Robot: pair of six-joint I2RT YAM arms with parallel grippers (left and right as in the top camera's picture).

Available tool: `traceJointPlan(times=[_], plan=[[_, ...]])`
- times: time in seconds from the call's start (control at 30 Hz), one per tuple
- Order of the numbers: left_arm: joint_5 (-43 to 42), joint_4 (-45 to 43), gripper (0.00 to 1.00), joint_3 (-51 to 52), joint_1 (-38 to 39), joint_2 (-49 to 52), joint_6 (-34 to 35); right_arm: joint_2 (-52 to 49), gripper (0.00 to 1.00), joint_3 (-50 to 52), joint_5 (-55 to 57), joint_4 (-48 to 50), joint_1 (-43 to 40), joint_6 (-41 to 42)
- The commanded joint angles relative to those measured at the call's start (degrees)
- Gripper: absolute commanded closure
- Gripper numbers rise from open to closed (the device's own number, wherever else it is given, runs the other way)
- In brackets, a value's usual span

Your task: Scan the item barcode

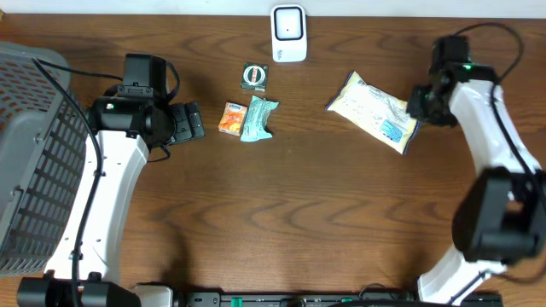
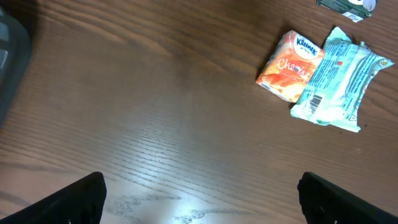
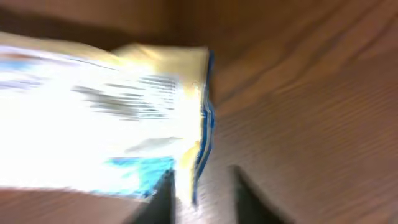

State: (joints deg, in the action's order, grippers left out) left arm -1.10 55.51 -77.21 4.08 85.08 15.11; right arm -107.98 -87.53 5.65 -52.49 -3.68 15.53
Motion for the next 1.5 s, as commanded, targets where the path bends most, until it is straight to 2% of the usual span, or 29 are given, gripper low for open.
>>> traceJointPlan(times=[0.0, 0.07, 0.1, 0.17, 0.23, 0.3, 0.37, 0.47, 0.5, 0.53, 0.67, 0.7, 0.8, 0.87, 1.07, 1.17, 1.2, 1.27, 1.3, 1.33, 1.47], plan=[[0.72, 0.15, 0.02, -0.24, -0.02, 0.26, -0.28, 3.45, 0.35, -0.22, -8.37, 1.88, 0.92, 0.28], [0.72, 0.15, 0.02, -0.24, -0.02, 0.26, -0.28, 3.37, 0.33, -0.2, -12.98, 3.63, 1.18, 0.28], [0.72, 0.15, 0.02, -0.24, -0.02, 0.28, -0.28, 2.97, 0.35, -0.17, -14.64, 4.68, 1.46, 0.28], [0.72, 0.15, 0.02, -0.24, -0.02, 0.26, -0.28, 2.27, 0.48, -0.07, -15.89, 6.97, 2.08, 0.28], [0.72, 0.15, 0.02, -0.24, -0.02, 0.26, -0.28, 0.79, 0.71, 0.0, -14.99, 10.71, 3.21, 0.28], [0.72, 0.15, 0.03, -0.24, -0.02, 0.26, -0.28, -0.96, 0.82, 0.0, -14.25, 13.97, 4.02, 0.26], [0.72, 0.15, 0.02, -0.24, -0.02, 0.26, -0.28, -3.82, 0.87, 0.0, -12.35, 18.27, 4.81, 0.26], [0.72, 0.15, 0.02, -0.24, -0.02, 0.26, -0.28, -8.37, 0.87, 0.0, -11.56, 23.56, 5.2, -0.2], [0.72, 0.15, 0.02, -0.24, -0.02, 0.26, -0.28, -9.64, 0.89, 0.0, -11.56, 24.7, 5.2, -0.2], [0.72, 0.15, 0.02, -0.24, -0.02, 0.26, -0.28, -12.46, 0.95, 0.0, -11.58, 26.29, 5.18, -0.15], [0.72, 0.15, 0.02, -0.24, -0.02, 0.26, -0.28, -16.06, 0.99, 0.0, -15.69, 25.73, 5.38, -0.81], [0.72, 0.15, 0.02, -0.24, -0.02, 0.26, -0.28, -16.65, 0.99, 0.0, -20.02, 24.83, 5.66, -3.76], [0.72, 0.15, 0.02, -0.24, -0.02, 0.28, -0.28, -16.31, 0.99, -0.02, -30.67, 21.44, 7.3, -12.28], [0.72, 0.15, 0.03, -0.24, -0.02, 0.26, -0.28, -15.89, 0.99, -0.11, -33.68, 19.02, 8.94, -13.49], [0.72, 0.15, 0.02, -0.24, -0.02, 0.26, -0.28, -11.3, 0.98, -0.66, -30.88, 17.94, 11.63, -12.66], [0.72, 0.15, 0.02, -0.24, -0.02, 0.26, -0.28, -6.19, 0.93, -0.81, -23.23, 17.25, 11.3, -8.22], [0.72, 0.15, 0.02, -0.24, -0.02, 0.26, -0.28, -4.2, 0.86, -0.81, -21.33, 16.55, 11.13, -7.19], [0.72, 0.15, 0.02, -0.24, -0.02, 0.26, -0.28, -0.59, 0.65, -0.81, -19.21, 14.4, 10.73, -6.32], [0.72, 0.15, 0.02, -0.24, -0.02, 0.28, -0.28, 1.46, 0.48, -0.81, -19.08, 12.55, 10.49, -6.12], [0.72, 0.15, 0.02, -0.24, -0.02, 0.26, -0.28, 2.95, 0.35, -0.81, -19.12, 10.38, 10.47, -5.7], [0.72, 0.15, 0.03, -0.24, -0.02, 0.26, -0.28, 4.74, 0.01, -0.79, -19.19, 2.03, 10.49, -0.98]])
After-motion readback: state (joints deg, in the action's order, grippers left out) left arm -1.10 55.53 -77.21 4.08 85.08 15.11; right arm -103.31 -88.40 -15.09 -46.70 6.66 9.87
